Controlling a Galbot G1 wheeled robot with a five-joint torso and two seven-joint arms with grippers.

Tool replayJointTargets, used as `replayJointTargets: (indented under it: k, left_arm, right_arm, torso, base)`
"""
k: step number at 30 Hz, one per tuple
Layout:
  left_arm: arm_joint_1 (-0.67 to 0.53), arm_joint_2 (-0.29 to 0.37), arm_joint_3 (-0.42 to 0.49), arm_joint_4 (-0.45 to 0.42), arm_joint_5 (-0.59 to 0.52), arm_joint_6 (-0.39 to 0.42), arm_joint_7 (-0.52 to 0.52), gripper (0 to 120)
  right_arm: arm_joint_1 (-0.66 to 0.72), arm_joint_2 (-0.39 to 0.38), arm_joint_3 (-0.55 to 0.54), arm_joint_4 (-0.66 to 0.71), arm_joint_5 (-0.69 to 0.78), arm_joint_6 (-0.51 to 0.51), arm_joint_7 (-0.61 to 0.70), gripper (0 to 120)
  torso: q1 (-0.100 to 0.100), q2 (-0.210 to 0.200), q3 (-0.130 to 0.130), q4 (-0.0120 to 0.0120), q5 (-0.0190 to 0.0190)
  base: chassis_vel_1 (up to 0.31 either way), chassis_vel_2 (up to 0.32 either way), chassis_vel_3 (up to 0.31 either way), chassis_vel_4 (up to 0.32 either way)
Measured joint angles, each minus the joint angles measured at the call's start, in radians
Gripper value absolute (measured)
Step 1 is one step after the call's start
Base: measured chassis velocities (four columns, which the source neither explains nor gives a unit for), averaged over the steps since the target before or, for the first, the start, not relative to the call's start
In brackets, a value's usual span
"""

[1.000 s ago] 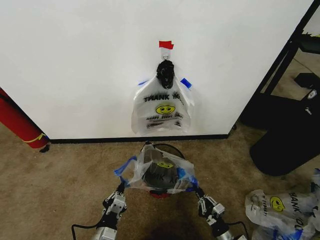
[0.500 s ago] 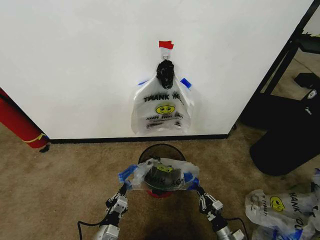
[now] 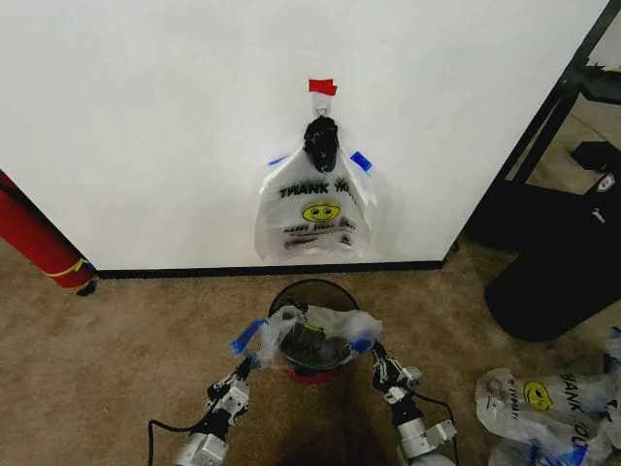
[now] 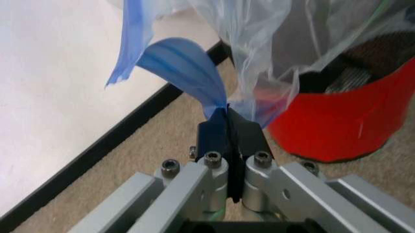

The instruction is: Pick up the garbage bag from the wall and place it over the trash bin.

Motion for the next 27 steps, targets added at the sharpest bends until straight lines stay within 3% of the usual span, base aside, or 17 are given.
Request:
replayJointTargets:
  k: [5, 7, 8, 11, 15, 16, 18, 21, 23, 26, 27]
  left_arm:
    - [0.045, 0.028, -0.023, -0.044, -0.019, -0.027, 0.026, 5]
    - [0.112, 0.079, -0.054, -0.100, -0.023, -0.029, 0.035, 18]
    - [0.112, 0.079, -0.054, -0.100, -0.023, -0.029, 0.035, 18]
    - [0.188, 0.131, -0.077, -0.164, -0.022, -0.028, 0.036, 30]
    - [0.252, 0.145, -0.074, -0.231, 0.012, -0.031, 0.049, 46]
    - [0.252, 0.145, -0.074, -0.231, 0.012, -0.031, 0.049, 46]
    - [0.273, 0.124, -0.057, -0.268, 0.042, -0.051, 0.063, 56]
    - [0.271, 0.086, -0.053, -0.323, 0.081, -0.091, 0.069, 68]
    - [0.242, 0.054, -0.068, -0.360, 0.118, -0.128, 0.080, 77]
    - [0.218, 0.030, -0.082, -0.378, 0.141, -0.155, 0.089, 81]
    - [0.177, -0.010, -0.099, -0.389, 0.172, -0.214, 0.111, 91]
  right_arm:
    - [-0.049, -0.031, 0.019, 0.077, -0.061, -0.004, 0.060, 28]
    - [-0.113, -0.070, 0.043, 0.146, -0.187, 0.007, 0.169, 41]
    - [-0.113, -0.070, 0.043, 0.146, -0.187, 0.007, 0.169, 41]
    - [-0.213, -0.112, 0.092, 0.198, -0.467, 0.028, 0.284, 53]
    - [-0.279, -0.130, 0.176, 0.196, -0.716, 0.187, 0.203, 69]
    - [-0.279, -0.130, 0.176, 0.196, -0.716, 0.187, 0.203, 69]
    - [-0.284, -0.124, 0.210, 0.207, -0.689, 0.259, 0.066, 79]
    - [-0.262, -0.112, 0.235, 0.263, -0.476, 0.280, -0.165, 91]
    - [-0.237, -0.104, 0.236, 0.311, -0.382, 0.281, -0.198, 98]
    - [-0.219, -0.099, 0.236, 0.342, -0.352, 0.281, -0.190, 99]
    - [-0.180, -0.088, 0.238, 0.393, -0.339, 0.259, -0.140, 100]
  torso:
    - [0.000, 0.000, 0.000, -0.0001, 0.0001]
    - [0.000, 0.000, 0.000, 0.0002, 0.0001]
    - [0.000, 0.000, 0.000, 0.0002, 0.0001]
    - [0.000, 0.000, 0.000, 0.0000, 0.0004]
    - [0.000, 0.000, 0.000, -0.0001, 0.0006]
    - [0.000, 0.000, 0.000, -0.0001, 0.0006]
    - [0.000, 0.000, 0.000, -0.0001, 0.0001]
    - [0.000, 0.000, 0.000, 0.0002, 0.0005]
    - [0.000, 0.000, 0.000, 0.0000, 0.0003]
    - [0.000, 0.000, 0.000, 0.0000, 0.0004]
    - [0.000, 0.000, 0.000, 0.0001, 0.0001]
  base:
    - [0.000, 0.000, 0.000, 0.000]
    - [0.000, 0.000, 0.000, 0.000]
    - [0.000, 0.000, 0.000, 0.000]
    - [0.000, 0.000, 0.000, 0.000]
    - [0.000, 0.000, 0.000, 0.000]
    - [0.000, 0.000, 0.000, 0.000]
    - [0.000, 0.000, 0.000, 0.000]
    - [0.000, 0.000, 0.000, 0.000]
    - [0.000, 0.000, 0.000, 0.000]
    - [0.000, 0.000, 0.000, 0.000]
    - [0.000, 0.000, 0.000, 0.000]
